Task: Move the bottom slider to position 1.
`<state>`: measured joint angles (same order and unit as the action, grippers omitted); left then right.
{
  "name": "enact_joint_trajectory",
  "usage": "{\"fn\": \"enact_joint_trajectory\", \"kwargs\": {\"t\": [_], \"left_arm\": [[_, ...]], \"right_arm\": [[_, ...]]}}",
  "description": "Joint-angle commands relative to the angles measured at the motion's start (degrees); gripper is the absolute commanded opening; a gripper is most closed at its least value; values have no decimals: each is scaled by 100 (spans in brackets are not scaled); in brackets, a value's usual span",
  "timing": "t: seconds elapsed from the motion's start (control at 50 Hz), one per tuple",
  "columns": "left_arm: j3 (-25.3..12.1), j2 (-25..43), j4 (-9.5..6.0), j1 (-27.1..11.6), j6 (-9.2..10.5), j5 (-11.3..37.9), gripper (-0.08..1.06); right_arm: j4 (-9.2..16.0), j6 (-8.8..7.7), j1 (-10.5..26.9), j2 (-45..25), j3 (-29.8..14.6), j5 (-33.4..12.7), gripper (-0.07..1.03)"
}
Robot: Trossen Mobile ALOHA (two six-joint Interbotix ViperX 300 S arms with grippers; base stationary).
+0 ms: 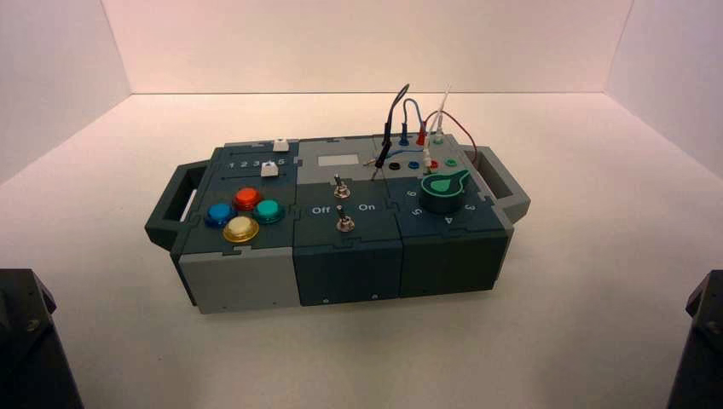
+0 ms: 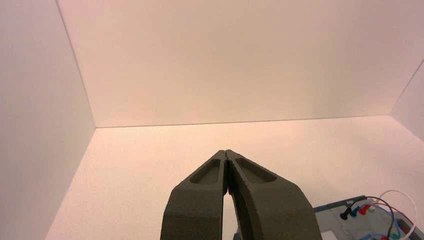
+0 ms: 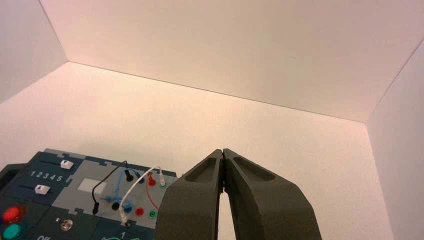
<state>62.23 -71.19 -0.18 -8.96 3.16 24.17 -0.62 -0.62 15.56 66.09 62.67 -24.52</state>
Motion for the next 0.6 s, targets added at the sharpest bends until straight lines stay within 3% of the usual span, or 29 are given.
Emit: {"fn": "enact_joint_trajectory", "kwargs": {"t": [0.02,0.34,0.6], "left_arm": [[-79,35,0,18,9,-18,-3],[-114,35,0,18,9,132,-3],[-519,229,-9,18,-132,1125,-3]], "right_arm": [[26,26,-18,-62,-105,26,-2],[53,26,-18,-62,-114,-26,-2],[132,26,-18,-167,-158,-229,-2]]}}
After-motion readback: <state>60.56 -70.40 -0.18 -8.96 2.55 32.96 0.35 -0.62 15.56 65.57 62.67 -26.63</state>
